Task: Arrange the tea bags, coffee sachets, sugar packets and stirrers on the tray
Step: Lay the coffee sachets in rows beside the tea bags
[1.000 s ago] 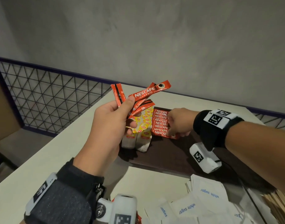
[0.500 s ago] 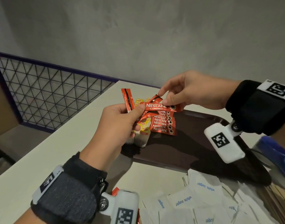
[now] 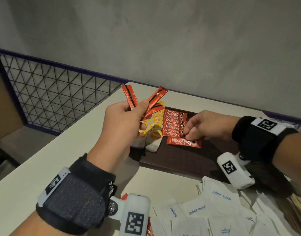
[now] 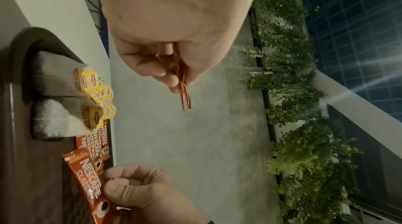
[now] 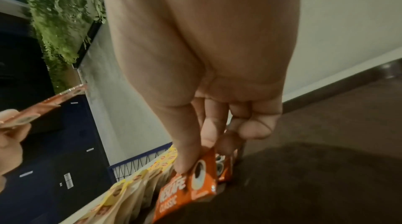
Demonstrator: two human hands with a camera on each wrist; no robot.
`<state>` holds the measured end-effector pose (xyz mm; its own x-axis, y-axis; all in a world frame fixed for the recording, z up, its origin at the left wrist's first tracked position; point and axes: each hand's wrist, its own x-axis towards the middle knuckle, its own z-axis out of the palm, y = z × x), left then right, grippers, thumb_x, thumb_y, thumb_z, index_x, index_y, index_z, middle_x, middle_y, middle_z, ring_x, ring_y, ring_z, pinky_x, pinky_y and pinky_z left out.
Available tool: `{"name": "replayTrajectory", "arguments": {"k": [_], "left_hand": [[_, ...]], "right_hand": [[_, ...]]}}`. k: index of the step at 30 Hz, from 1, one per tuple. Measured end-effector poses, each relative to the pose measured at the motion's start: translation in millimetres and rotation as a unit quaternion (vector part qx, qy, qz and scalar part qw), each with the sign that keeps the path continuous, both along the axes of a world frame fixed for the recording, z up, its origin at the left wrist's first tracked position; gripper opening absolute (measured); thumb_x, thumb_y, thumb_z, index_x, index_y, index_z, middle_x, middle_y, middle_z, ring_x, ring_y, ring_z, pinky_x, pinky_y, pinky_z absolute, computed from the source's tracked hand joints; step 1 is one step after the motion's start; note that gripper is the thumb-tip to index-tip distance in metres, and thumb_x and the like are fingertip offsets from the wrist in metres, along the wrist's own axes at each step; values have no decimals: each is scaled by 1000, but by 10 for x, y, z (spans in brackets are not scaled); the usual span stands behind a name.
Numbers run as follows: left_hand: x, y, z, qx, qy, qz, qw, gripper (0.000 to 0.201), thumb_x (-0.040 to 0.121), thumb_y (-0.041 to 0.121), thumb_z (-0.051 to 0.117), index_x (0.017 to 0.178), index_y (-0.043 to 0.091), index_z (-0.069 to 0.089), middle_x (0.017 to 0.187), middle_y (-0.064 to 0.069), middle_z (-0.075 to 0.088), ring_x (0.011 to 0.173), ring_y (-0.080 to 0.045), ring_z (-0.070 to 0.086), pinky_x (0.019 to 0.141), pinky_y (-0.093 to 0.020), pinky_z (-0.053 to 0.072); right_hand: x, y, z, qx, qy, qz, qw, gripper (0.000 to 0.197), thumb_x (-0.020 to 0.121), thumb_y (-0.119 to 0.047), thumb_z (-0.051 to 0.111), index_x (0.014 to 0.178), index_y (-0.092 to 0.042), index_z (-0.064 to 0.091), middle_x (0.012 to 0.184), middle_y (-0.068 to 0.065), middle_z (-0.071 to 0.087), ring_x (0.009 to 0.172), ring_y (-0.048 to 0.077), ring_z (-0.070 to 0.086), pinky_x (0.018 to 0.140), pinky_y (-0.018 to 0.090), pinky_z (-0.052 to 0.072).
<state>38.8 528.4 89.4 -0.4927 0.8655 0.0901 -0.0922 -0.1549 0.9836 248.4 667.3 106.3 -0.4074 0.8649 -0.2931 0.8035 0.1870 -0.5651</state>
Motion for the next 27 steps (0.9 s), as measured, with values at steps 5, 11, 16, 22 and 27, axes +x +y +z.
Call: {"name": "replayTrajectory", "arguments": {"k": [5, 11, 16, 22, 27], "left_hand": [[18, 3, -9, -3, 8, -8, 1000, 24, 99, 37, 66, 87, 18, 71, 59, 10, 67, 46, -3, 57, 43, -15, 44], [18, 6, -12, -19, 14, -27, 999, 24, 99, 39, 65, 89, 18, 71, 62, 9, 68, 46, -5, 59, 43, -15, 44], [59, 8, -43, -34, 24, -52, 998, 24, 98, 40, 66, 97, 17, 74, 74, 4, 74, 50, -6, 61, 43, -20, 41], [87, -9, -36, -38, 16, -54, 998, 21, 98, 37, 67, 96, 17, 74, 72, 5, 73, 51, -6, 61, 41, -18, 40], [72, -13, -25, -47, 26, -59, 997, 20, 97, 38, 68, 99, 18, 74, 75, 5, 75, 51, -6, 63, 43, -19, 41]], "right_hand": [[-184, 94, -69, 14, -4, 1, 1000, 17, 84, -11, 81, 99, -13, 74, 93, 1, 75, 82, 14, 62, 54, 20, 43], [-291, 191, -84, 50, -12, 13, 999, 17, 83, -16, 83, 98, -13, 74, 100, 6, 77, 84, 17, 65, 62, 24, 50], [-205, 237, 3, 76, 22, 3, 997, 5, 88, -16, 77, 94, -16, 76, 98, 5, 77, 83, 18, 64, 70, 34, 53], [-150, 67, 19, 59, -36, 86, 994, 5, 92, -18, 73, 92, -19, 77, 91, 3, 77, 73, 12, 62, 63, 28, 50], [-184, -69, 259, 54, 141, -5, 988, 16, 98, -11, 60, 98, -16, 75, 87, 10, 71, 69, 17, 63, 58, 29, 49]]}}
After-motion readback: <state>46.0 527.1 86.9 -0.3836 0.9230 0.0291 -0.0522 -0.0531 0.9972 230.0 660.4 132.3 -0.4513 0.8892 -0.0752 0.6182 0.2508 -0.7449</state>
